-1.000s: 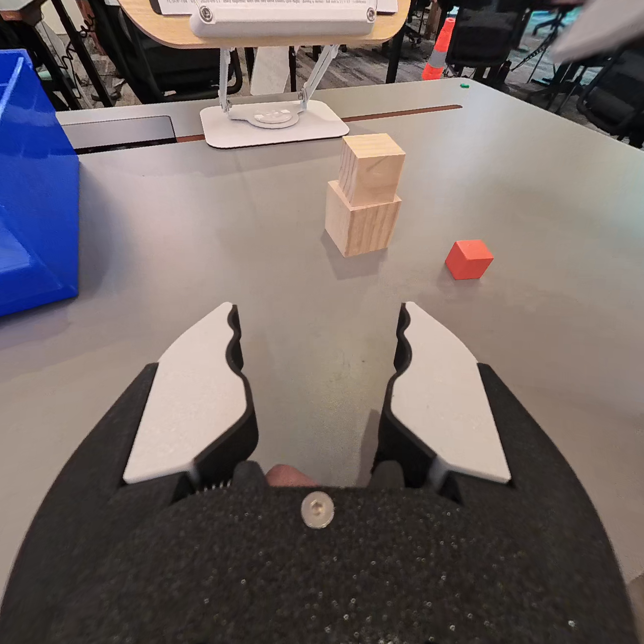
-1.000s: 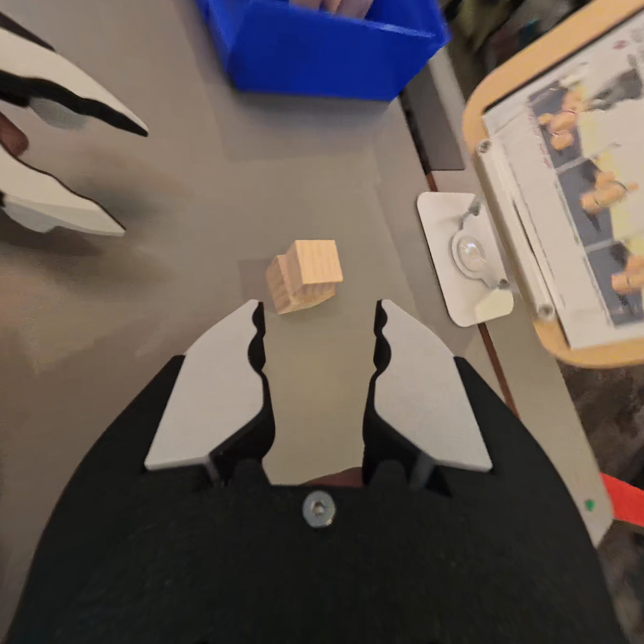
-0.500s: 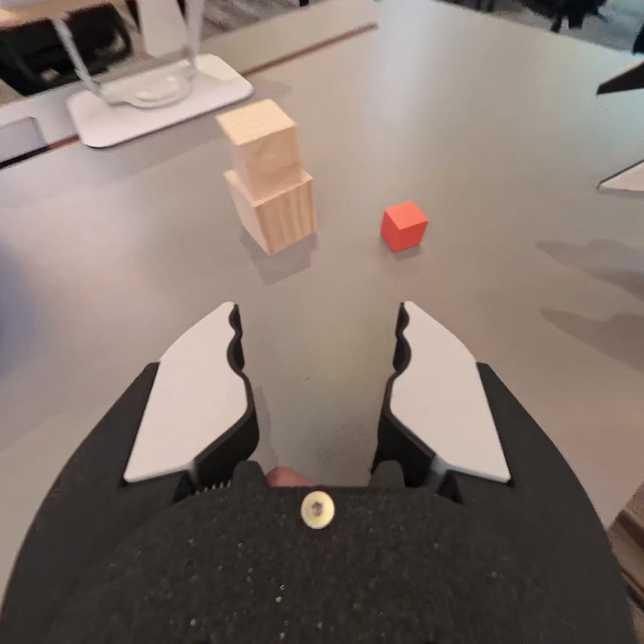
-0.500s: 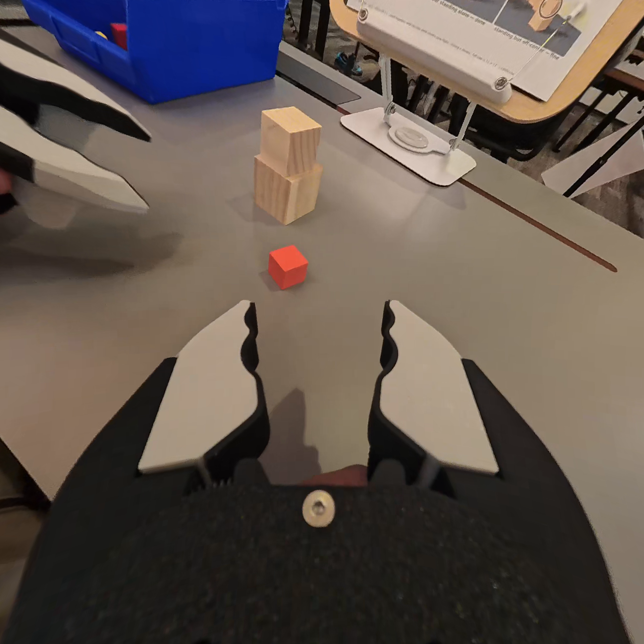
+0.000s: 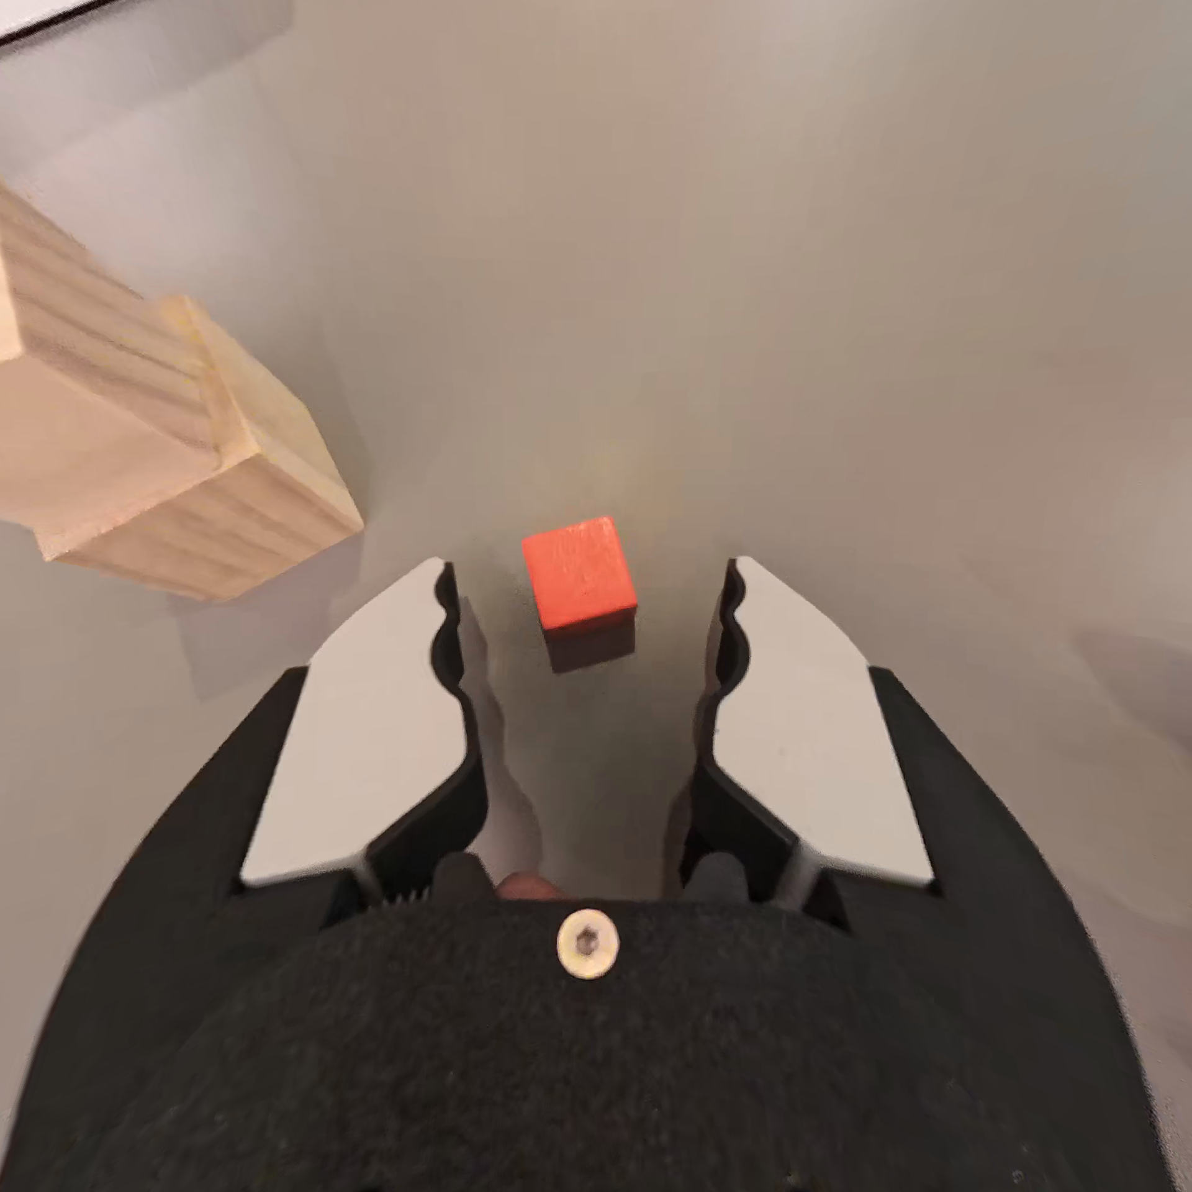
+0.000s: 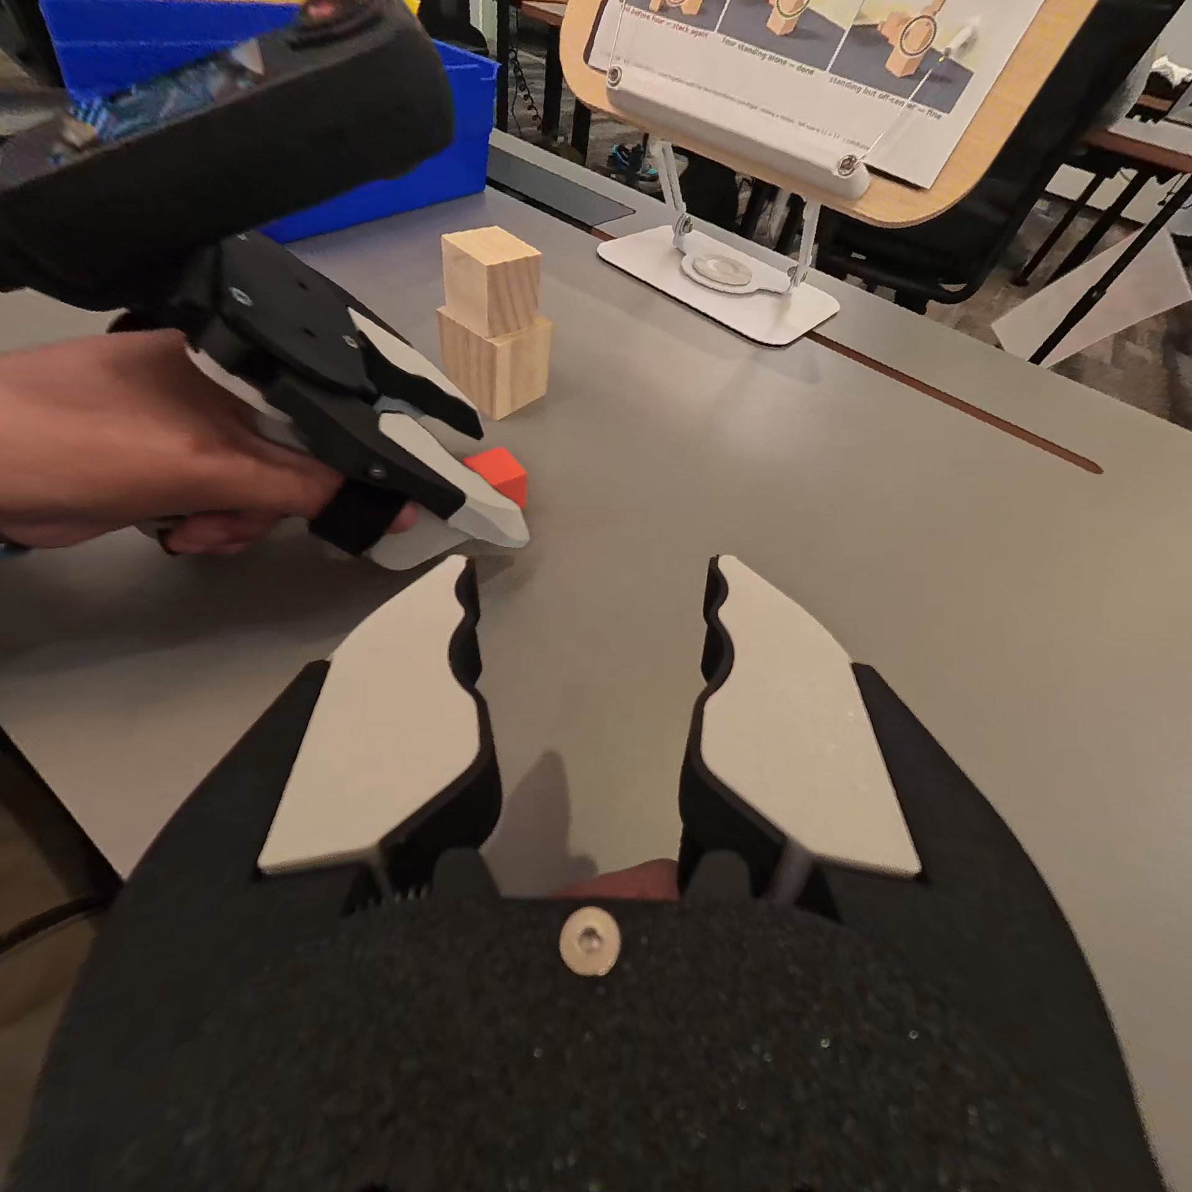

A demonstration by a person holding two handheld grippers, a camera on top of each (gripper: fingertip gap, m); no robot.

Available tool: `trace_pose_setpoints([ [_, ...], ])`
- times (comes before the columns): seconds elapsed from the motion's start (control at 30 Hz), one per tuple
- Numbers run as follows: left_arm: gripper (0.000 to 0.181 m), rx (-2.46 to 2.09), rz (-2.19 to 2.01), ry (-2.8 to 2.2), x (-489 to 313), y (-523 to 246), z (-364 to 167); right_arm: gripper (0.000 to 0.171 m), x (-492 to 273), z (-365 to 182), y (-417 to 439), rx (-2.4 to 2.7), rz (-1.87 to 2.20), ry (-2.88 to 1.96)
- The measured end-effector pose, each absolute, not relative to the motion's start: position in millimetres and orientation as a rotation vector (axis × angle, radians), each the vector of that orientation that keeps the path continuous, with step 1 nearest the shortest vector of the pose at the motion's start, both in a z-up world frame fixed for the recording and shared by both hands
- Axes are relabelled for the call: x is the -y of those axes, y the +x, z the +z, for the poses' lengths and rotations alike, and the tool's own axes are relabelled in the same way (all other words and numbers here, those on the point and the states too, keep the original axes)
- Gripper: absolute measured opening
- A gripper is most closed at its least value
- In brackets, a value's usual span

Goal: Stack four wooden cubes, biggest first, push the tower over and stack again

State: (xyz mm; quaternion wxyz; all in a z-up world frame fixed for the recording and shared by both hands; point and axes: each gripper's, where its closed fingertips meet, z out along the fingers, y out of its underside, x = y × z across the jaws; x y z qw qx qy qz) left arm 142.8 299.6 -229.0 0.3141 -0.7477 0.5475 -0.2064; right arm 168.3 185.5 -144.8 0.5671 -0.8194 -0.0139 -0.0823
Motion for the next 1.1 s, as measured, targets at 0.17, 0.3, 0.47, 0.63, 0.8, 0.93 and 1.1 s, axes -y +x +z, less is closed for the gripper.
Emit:
trace_pose_setpoints([
  [0.17, 0.030, -1.423, -0.531, -2.012, -298.5, 148.5, -236.9, 0.067, -182.5, -144.9, 169.8, 0.033, -0.175, -1.925],
  [0.3, 0.029, -1.429, -0.531, -2.002, -298.1, 147.6, -236.6, 0.066, -181.7, -147.0, 170.4, 0.032, -0.159, -1.930],
  [0.47, 0.029, -1.478, -0.588, -1.883, -297.0, 144.5, -218.5, 0.064, -182.3, -148.2, 169.6, 0.030, -0.140, -1.926],
  [0.63, 0.029, -1.494, -0.742, -1.643, -298.8, 115.4, -167.8, 0.063, -187.0, -152.3, 165.1, 0.049, -0.144, -1.934],
  [0.8, 0.029, -1.670, -0.681, -1.430, -336.4, 87.7, -130.0, 0.063, -192.9, -156.7, 157.6, 0.086, -0.163, -1.959],
  [0.93, 0.029, -1.961, -0.739, -1.216, -356.8, 97.8, -108.8, 0.062, -199.5, -151.6, 151.0, 0.099, -0.143, -1.944],
  [1.1, 0.029, -2.184, -0.835, -1.135, -378.7, 121.9, -112.0, 0.061, -204.6, -153.9, 145.3, 0.118, -0.137, -1.952],
])
